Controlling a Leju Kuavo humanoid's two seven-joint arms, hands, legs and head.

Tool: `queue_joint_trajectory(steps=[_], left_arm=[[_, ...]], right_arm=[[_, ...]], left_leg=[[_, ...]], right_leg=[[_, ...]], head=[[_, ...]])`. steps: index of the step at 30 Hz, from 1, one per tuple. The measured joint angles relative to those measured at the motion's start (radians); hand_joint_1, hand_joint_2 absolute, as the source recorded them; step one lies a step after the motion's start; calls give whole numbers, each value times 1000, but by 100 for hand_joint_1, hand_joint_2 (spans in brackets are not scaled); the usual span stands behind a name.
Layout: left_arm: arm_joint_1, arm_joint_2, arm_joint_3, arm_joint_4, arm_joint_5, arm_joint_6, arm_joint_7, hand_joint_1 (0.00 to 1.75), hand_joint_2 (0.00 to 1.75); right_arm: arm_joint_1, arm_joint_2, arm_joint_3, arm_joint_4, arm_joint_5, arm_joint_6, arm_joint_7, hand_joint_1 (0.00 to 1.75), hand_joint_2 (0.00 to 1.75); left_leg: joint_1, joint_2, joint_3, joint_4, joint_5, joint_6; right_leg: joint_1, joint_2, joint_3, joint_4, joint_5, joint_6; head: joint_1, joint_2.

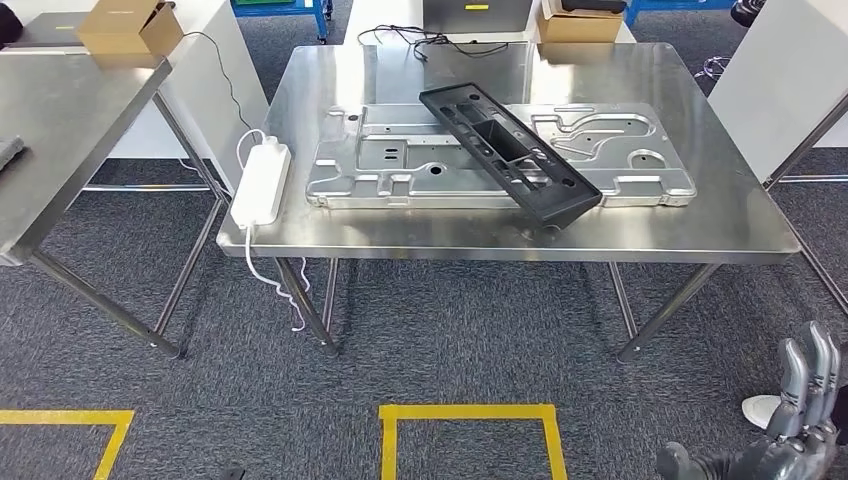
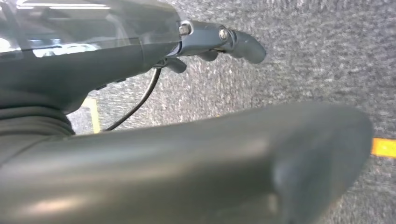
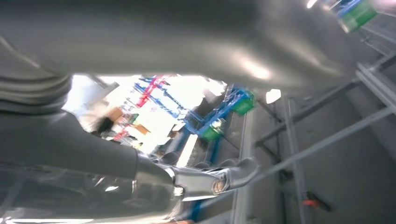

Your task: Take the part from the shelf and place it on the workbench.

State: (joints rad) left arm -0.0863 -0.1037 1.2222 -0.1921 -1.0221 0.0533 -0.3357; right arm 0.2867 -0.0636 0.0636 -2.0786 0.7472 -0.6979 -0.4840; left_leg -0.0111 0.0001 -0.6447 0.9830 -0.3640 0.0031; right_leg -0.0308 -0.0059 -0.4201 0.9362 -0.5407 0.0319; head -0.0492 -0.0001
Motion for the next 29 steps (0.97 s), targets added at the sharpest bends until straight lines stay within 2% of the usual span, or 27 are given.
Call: queue_joint_trajectory(steps=[1,2,3,4,5,6,7,8,9,10,11,12,13,14,15,16,17,19,20,21,22,23,24,25,27,28,29], left_arm=[[4,0,1,0,0,0,0,0,0],[6,1,2,1,-1,0,0,0,0],[7,0,2,1,-2,0,1,0,0],[6,0,3,2,-3,0,0,0,0],[4,0,3,2,-4,0,0,0,0],[3,0,3,2,-4,0,0,0,0],[3,0,3,2,-6,0,0,0,0],[2,0,3,2,-6,0,0,0,0],[1,0,3,2,-7,0,-1,0,0],[-1,1,3,1,-8,0,-2,0,0],[-4,3,3,1,-8,-1,-4,0,0],[-8,5,3,0,-9,-2,-5,0,0],[-11,6,3,0,-10,-2,-7,0,0],[-12,6,3,0,-11,-3,-8,0,0],[-12,6,2,0,-13,-5,-9,0,0],[-11,5,2,0,-14,-7,-10,0,0],[-10,5,2,0,-16,-8,-10,0,0],[-8,4,3,1,-18,-11,-10,0,0],[-7,4,3,1,-18,-11,-10,0,0],[-7,4,3,1,-19,-11,-9,0,0],[-7,4,3,1,-20,-11,-9,0,0],[-6,4,2,1,-20,-11,-9,0,0],[-6,4,2,1,-21,-11,-9,0,0],[-6,6,2,0,-21,-11,-9,0,0],[-6,9,2,-1,-21,-12,-10,0,0],[-6,10,2,-2,-21,-12,-11,0,0],[-7,10,2,-2,-21,-12,-11,0,0]], right_arm=[[6,2,-4,0,-8,0,0,0,0],[10,3,-7,-1,-16,0,-2,0,0],[13,4,-10,-2,-21,0,-3,0,0],[17,5,-13,-2,-25,0,-5,0,0],[20,6,-15,-2,-31,0,-8,0,0],[22,7,-17,-2,-44,0,-12,0,0],[23,7,-18,-2,-65,1,-18,0,0],[23,6,-17,-2,-92,4,-24,0,0],[23,4,-13,-3,-133,16,-34,0,44],[22,-1,-6,-5,-190,42,-46,0,87],[21,-7,3,-8,-270,92,-64,0,131],[18,-14,13,-12,-365,159,-88,0,175],[14,-20,21,-16,-473,251,-115,0,175],[10,-24,27,-20,-572,349,-143,0,175],[6,-26,31,-23,-650,440,-166,0,175],[4,-27,32,-26,-716,528,-183,0,175],[3,-26,32,-28,-756,591,-192,0,175],[0,-25,29,-29,-803,678,-196,0,175],[0,-24,26,-29,-813,702,-196,0,175],[-1,-24,23,-29,-817,721,-194,0,175],[-1,-23,20,-29,-818,736,-192,0,175],[-1,-22,18,-29,-817,748,-189,0,175],[-2,-21,15,-29,-815,758,-186,0,175],[-3,-20,14,-29,-814,768,-183,0,175],[-8,-17,11,-28,-811,784,-178,0,175],[-9,-15,10,-27,-811,789,-177,0,175],[-11,-14,9,-27,-810,792,-176,0,175]], left_leg=[[4,0,-9,28,-40,-4],[7,0,-19,76,-99,-9],[8,0,-27,140,-163,-12],[10,0,-33,212,-214,-14],[10,0,-32,273,-237,-14],[11,0,-21,311,-233,-14],[11,0,4,317,-207,-13],[11,0,42,289,-176,-11],[10,0,95,230,-157,-6],[6,0,161,143,-153,-1],[3,0,222,53,-163,4],[-1,-1,263,-18,-176,7],[-5,-2,285,-63,-182,9],[-3,-2,285,-81,-180,10],[-2,-1,276,-84,-172,11],[0,0,265,-88,-163,15],[3,2,252,-91,-152,20],[2,4,215,-82,-131,26],[2,4,195,-76,-119,26],[3,5,173,-70,-107,25],[5,6,152,-64,-96,22],[7,7,132,-57,-85,18],[9,7,115,-50,-75,12],[9,6,100,-41,-68,6],[3,4,78,-23,-54,-4],[0,3,66,-15,-46,-7],[-1,2,61,-11,-42,-8]], right_leg=[[0,-1,-16,3,11,-10],[0,-2,-33,5,23,-18],[2,-3,-48,6,35,-22],[4,-3,-64,8,48,-24],[6,-4,-81,10,60,-24],[7,-5,-98,12,72,-25],[7,-5,-116,14,85,-25],[8,-6,-132,16,96,-24],[7,-6,-144,17,108,-23],[7,-6,-152,18,118,-20],[7,-6,-158,19,129,-16],[6,-6,-163,19,141,-12],[6,-7,-170,19,154,-6],[8,-8,-176,19,164,0],[8,-7,-184,23,161,5],[10,-6,-194,40,136,9],[11,-4,-206,77,92,11],[11,-1,-242,207,-15,12],[10,0,-255,276,-43,14],[9,0,-259,327,-45,16],[8,0,-249,349,-24,19],[6,0,-223,335,10,21],[3,0,-178,288,35,24],[-2,0,-116,215,47,27],[-10,3,-15,66,19,28],[-12,5,6,25,3,25],[-13,6,8,7,-8,23]], head=[[-4,0],[-6,0],[-12,0],[-16,0],[-18,0],[-19,0],[-20,0],[-21,0],[-23,0],[-24,0],[-27,0],[-27,0],[-27,0],[-26,0],[-24,0],[-19,0],[-15,0],[-3,0],[2,0],[6,0],[9,0],[11,0],[14,0],[16,0],[22,0],[21,0],[20,0]])
